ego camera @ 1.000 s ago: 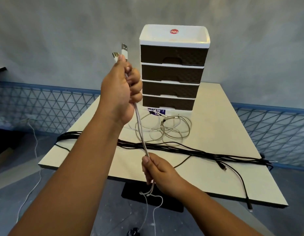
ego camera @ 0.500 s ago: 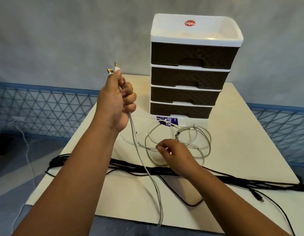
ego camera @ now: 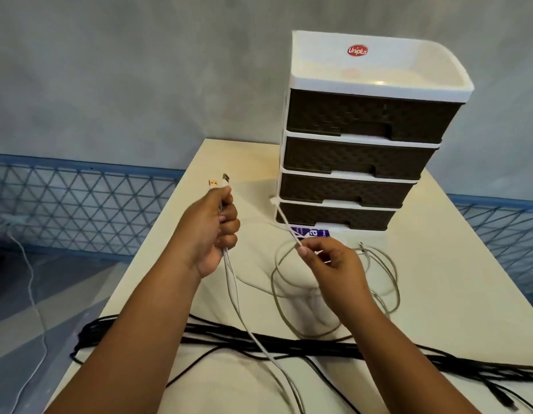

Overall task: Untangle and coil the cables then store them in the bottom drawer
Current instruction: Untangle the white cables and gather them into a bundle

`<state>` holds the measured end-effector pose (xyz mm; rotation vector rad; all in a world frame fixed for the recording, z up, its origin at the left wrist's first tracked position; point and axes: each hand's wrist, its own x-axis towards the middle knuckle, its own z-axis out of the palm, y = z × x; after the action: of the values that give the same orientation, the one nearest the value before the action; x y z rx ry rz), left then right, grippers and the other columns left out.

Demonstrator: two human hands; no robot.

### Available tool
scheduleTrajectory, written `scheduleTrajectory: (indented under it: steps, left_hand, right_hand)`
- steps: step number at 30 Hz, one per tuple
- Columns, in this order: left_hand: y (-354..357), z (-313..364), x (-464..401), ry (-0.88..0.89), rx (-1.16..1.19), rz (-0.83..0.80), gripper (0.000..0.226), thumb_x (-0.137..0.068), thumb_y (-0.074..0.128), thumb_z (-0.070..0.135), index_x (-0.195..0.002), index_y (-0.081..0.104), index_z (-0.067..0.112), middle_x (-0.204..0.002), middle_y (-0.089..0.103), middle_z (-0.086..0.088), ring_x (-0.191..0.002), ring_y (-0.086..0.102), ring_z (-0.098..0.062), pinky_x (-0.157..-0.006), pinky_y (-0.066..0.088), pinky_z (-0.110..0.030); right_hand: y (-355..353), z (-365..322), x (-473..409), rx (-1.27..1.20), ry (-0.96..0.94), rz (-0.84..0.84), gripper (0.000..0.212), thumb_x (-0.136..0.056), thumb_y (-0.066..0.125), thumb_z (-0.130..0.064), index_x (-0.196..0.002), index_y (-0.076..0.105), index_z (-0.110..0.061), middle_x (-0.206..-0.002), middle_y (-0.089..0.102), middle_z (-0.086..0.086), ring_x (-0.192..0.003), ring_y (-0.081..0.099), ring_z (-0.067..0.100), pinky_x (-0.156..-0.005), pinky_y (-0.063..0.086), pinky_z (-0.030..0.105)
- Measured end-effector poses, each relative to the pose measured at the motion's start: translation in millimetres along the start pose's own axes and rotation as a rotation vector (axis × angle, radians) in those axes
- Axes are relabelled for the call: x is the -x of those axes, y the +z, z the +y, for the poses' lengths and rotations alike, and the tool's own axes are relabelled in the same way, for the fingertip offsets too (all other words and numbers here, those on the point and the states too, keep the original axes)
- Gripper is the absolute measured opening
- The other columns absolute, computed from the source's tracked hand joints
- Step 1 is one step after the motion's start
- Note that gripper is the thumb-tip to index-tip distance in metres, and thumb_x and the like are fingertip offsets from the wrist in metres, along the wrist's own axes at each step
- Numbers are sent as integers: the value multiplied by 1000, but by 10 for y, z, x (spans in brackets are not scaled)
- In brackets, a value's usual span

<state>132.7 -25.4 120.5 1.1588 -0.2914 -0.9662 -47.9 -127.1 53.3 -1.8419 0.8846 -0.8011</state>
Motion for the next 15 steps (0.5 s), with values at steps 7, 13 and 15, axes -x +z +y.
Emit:
scheduleTrajectory:
  steps: [7,13,15]
  left_hand:
    - [320,-162,66,50,-135,-50,55,-81,55,61,-107,63,13,-59,35,2,-49,25,-8,-46,23,-21]
    - [474,-221,74,165,-216,-32,40,-90,51,53,-94,60,14,-61,39,2,-52,33,-8,-46,33,-19]
    - [501,-229,67,170,-239,-19,37,-96,43,51,-88,56,17,-67,43,0,-57,39,-9,-49,38,-19]
  right_hand:
    - [143,-245,224,-276,-40,51,10,-87,70,-16,-90,75,-25,-87,72,-4,-79,65,8,-70,55,34]
    - [253,-240,287,-284,-15,41,15,-87,71,-17,-90,74,-32,-87,71,-5,-79,66,10,-74,53,32]
    - [285,-232,302,-307,-10,-3,8,-88,71,-20,-90,74,-26,-86,72,-4,-79,66,13,-76,55,34]
